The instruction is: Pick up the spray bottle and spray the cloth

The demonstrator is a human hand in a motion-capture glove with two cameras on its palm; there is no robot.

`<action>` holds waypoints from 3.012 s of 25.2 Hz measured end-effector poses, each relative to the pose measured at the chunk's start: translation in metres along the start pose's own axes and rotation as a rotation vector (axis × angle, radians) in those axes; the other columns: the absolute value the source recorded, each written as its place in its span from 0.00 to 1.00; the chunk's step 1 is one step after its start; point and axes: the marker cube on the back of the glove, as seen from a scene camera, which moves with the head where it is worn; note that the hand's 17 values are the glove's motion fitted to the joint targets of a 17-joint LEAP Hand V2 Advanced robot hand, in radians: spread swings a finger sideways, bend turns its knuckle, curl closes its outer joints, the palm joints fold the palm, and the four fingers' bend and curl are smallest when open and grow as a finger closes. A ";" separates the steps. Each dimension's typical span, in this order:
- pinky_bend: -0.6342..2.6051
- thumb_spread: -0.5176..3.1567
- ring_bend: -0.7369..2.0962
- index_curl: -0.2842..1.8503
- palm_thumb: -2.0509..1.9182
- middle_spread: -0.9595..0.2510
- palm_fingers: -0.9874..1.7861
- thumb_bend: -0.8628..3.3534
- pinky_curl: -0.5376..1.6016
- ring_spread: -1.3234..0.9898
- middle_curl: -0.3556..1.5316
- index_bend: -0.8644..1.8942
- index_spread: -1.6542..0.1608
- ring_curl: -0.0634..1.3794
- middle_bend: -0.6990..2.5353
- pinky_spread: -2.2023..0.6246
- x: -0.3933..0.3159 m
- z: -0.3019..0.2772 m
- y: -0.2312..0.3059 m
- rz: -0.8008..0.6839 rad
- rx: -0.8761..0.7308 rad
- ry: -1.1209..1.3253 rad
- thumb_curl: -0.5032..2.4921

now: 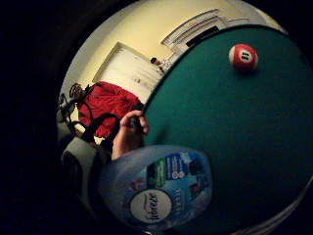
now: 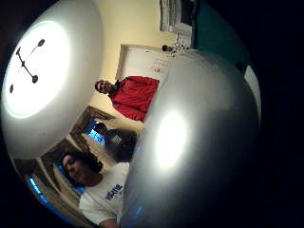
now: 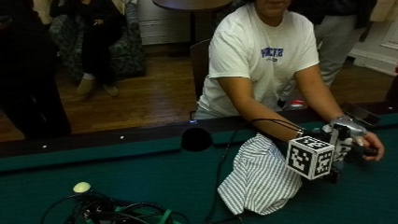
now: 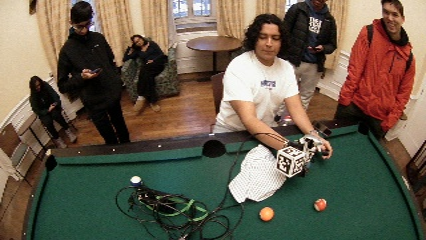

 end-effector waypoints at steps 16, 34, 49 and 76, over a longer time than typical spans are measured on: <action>0.34 0.25 0.54 0.44 0.75 0.63 0.86 0.20 0.45 0.49 0.48 0.43 0.76 0.38 0.43 0.68 0.008 0.054 -0.053 -0.018 -0.027 -0.009 0.45; 0.34 0.28 0.52 0.42 0.73 0.65 0.80 0.19 0.44 0.50 0.48 0.39 0.76 0.36 0.43 0.69 0.019 0.070 -0.072 0.064 -0.099 -0.008 0.44; 0.29 0.40 0.41 0.36 0.64 0.66 0.60 0.19 0.42 0.51 0.40 0.36 0.72 0.30 0.30 0.80 0.010 -0.019 -0.003 0.066 -0.278 0.447 0.36; 0.30 0.42 0.37 0.28 0.62 0.66 0.51 0.20 0.42 0.51 0.37 0.36 0.67 0.27 0.27 0.85 -0.089 -0.170 0.159 -0.146 -0.440 0.990 0.30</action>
